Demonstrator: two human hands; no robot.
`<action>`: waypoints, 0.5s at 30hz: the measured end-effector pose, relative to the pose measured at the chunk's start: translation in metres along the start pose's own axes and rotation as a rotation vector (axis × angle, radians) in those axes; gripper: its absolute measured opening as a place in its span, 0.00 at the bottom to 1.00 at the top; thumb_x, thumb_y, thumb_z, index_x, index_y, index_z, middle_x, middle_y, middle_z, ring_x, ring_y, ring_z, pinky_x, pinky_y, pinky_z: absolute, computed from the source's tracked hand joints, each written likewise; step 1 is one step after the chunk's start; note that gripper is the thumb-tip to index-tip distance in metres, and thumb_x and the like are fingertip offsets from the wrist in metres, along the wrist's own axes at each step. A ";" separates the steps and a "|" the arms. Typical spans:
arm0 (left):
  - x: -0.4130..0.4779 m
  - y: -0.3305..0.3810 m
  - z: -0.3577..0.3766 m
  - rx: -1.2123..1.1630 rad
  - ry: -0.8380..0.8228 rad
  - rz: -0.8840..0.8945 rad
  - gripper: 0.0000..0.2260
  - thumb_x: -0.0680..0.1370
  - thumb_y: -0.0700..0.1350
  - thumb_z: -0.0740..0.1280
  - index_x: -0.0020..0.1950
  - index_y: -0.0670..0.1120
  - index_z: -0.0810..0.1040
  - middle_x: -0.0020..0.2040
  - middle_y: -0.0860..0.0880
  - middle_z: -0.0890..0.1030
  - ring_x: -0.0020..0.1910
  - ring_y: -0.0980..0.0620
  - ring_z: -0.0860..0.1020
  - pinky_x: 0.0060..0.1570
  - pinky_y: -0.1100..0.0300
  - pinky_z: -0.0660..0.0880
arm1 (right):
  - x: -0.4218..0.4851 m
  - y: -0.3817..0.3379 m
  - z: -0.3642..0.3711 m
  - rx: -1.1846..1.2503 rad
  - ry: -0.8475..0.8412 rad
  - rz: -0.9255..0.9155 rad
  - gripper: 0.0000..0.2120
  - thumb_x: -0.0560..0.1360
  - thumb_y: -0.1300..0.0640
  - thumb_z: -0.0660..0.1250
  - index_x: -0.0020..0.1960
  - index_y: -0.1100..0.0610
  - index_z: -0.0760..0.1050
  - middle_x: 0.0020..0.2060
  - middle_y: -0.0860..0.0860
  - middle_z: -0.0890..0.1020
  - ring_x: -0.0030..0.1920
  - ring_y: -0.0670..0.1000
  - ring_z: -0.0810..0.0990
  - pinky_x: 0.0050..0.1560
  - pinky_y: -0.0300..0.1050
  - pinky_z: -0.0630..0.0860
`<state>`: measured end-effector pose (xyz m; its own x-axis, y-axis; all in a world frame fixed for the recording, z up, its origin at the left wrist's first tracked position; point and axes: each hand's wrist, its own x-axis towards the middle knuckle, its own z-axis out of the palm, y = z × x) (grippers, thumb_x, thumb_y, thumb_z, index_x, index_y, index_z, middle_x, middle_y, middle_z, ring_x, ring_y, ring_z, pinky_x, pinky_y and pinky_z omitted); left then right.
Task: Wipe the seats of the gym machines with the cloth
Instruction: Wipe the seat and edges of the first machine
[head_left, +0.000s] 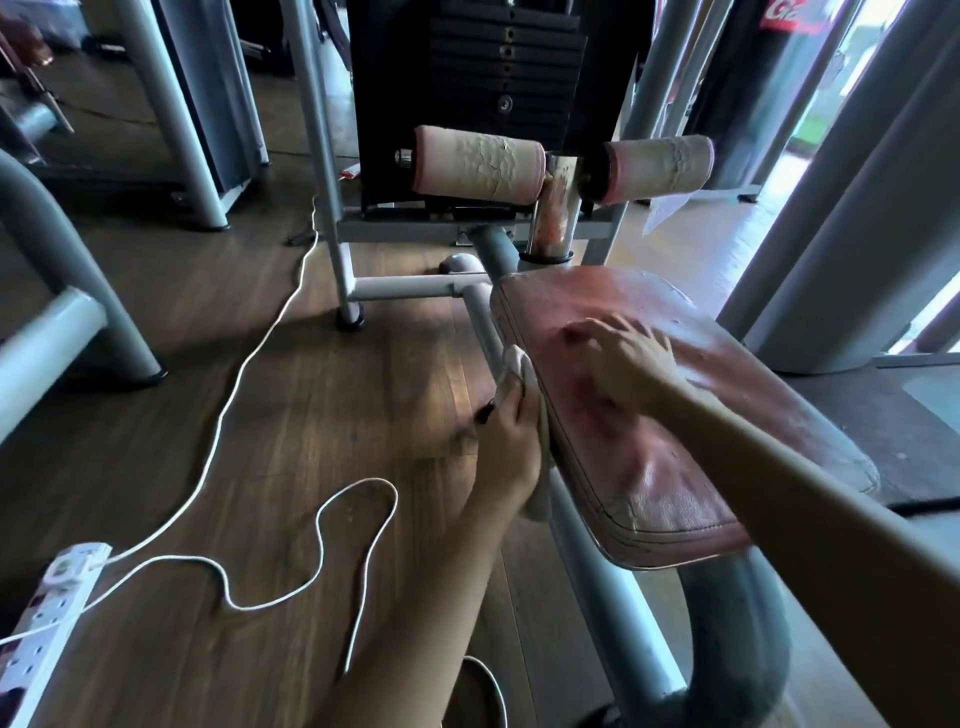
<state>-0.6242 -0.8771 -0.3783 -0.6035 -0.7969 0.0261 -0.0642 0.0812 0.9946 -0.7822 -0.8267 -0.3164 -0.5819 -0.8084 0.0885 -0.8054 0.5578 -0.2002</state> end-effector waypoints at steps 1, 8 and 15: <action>-0.001 0.000 -0.001 0.013 0.004 0.003 0.19 0.85 0.55 0.54 0.77 0.57 0.66 0.60 0.50 0.81 0.59 0.51 0.79 0.62 0.59 0.74 | 0.010 -0.001 -0.004 0.001 0.001 -0.002 0.19 0.81 0.42 0.48 0.67 0.36 0.71 0.71 0.46 0.71 0.70 0.55 0.66 0.66 0.58 0.66; 0.044 -0.010 -0.005 -0.034 -0.014 -0.079 0.19 0.85 0.56 0.55 0.76 0.57 0.68 0.56 0.65 0.76 0.57 0.65 0.77 0.52 0.75 0.71 | 0.040 -0.003 0.022 -0.032 -0.001 0.018 0.24 0.84 0.42 0.46 0.80 0.37 0.50 0.81 0.44 0.50 0.81 0.51 0.46 0.78 0.57 0.47; 0.149 -0.005 -0.004 0.057 -0.007 -0.132 0.21 0.85 0.49 0.54 0.73 0.39 0.70 0.71 0.38 0.73 0.71 0.39 0.71 0.70 0.52 0.66 | 0.043 0.001 0.028 -0.012 0.036 0.026 0.24 0.83 0.41 0.46 0.79 0.34 0.49 0.80 0.42 0.49 0.81 0.48 0.44 0.79 0.53 0.45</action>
<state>-0.7110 -0.9985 -0.3785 -0.5920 -0.7990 -0.1055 -0.1880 0.0096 0.9821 -0.8048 -0.8666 -0.3400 -0.6061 -0.7865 0.1184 -0.7912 0.5809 -0.1913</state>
